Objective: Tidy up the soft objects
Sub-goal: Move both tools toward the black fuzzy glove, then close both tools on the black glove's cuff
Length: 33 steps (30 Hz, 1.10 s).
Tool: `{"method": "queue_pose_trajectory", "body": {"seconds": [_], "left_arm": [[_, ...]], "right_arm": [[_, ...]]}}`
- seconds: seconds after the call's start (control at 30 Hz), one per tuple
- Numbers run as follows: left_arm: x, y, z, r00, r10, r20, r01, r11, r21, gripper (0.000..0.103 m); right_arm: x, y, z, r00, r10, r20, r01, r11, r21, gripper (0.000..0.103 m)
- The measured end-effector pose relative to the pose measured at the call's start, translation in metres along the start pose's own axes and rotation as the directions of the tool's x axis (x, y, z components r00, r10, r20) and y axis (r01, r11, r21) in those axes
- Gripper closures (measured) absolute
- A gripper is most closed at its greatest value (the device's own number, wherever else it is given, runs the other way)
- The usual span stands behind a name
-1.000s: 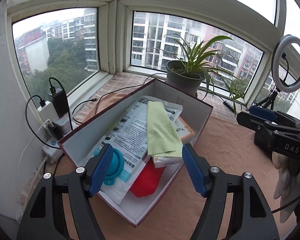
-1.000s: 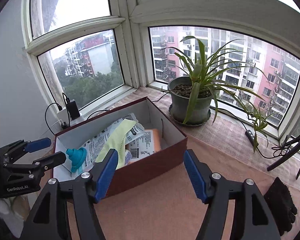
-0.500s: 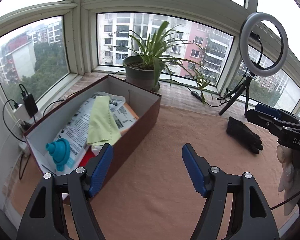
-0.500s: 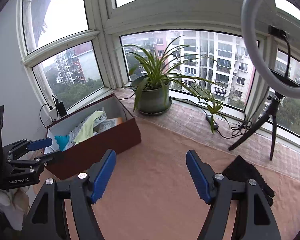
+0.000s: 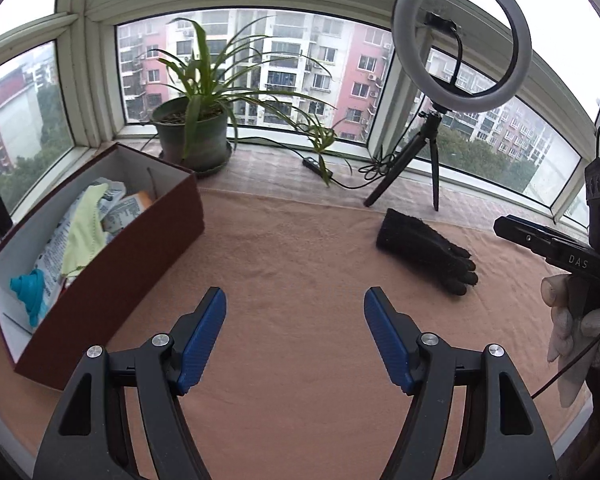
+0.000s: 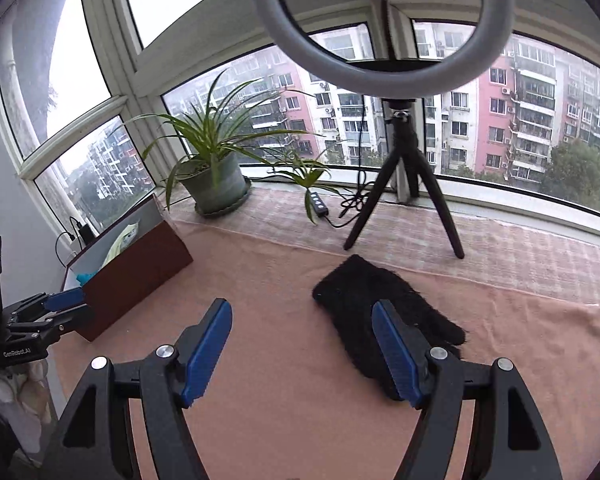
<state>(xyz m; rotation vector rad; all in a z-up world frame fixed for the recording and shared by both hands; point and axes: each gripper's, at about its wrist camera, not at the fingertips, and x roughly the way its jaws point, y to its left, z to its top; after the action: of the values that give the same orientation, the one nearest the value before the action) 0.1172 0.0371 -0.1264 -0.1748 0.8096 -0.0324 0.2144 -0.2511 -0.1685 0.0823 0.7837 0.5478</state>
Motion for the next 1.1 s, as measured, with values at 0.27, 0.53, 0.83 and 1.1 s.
{"method": "queue_pose_trajectory", "body": {"seconds": [0.27,0.53,0.83,1.1], "left_arm": [[0.032,-0.059,0.003,0.998,-0.051,-0.037,0.052,0.999,0.005,0.032],[0.079,-0.109,0.005,0.986,-0.121,-0.116,0.120,0.993,-0.015,0.032],[0.146,-0.129,0.012,0.951,-0.204,-0.234,0.173,0.974,-0.146,0.032],[0.181,-0.136,0.018,0.930,-0.246,-0.272,0.193,0.959,-0.208,0.032]], "right_arm": [[0.013,-0.065,0.001,0.996,0.020,-0.092,-0.020,1.000,-0.004,0.034],[0.053,-0.112,0.001,0.982,0.078,-0.174,-0.072,0.996,0.043,0.034],[0.104,-0.141,0.002,0.962,0.150,-0.228,-0.126,0.985,0.118,0.034],[0.127,-0.152,0.001,0.945,0.202,-0.259,-0.159,0.972,0.175,0.034]]}}
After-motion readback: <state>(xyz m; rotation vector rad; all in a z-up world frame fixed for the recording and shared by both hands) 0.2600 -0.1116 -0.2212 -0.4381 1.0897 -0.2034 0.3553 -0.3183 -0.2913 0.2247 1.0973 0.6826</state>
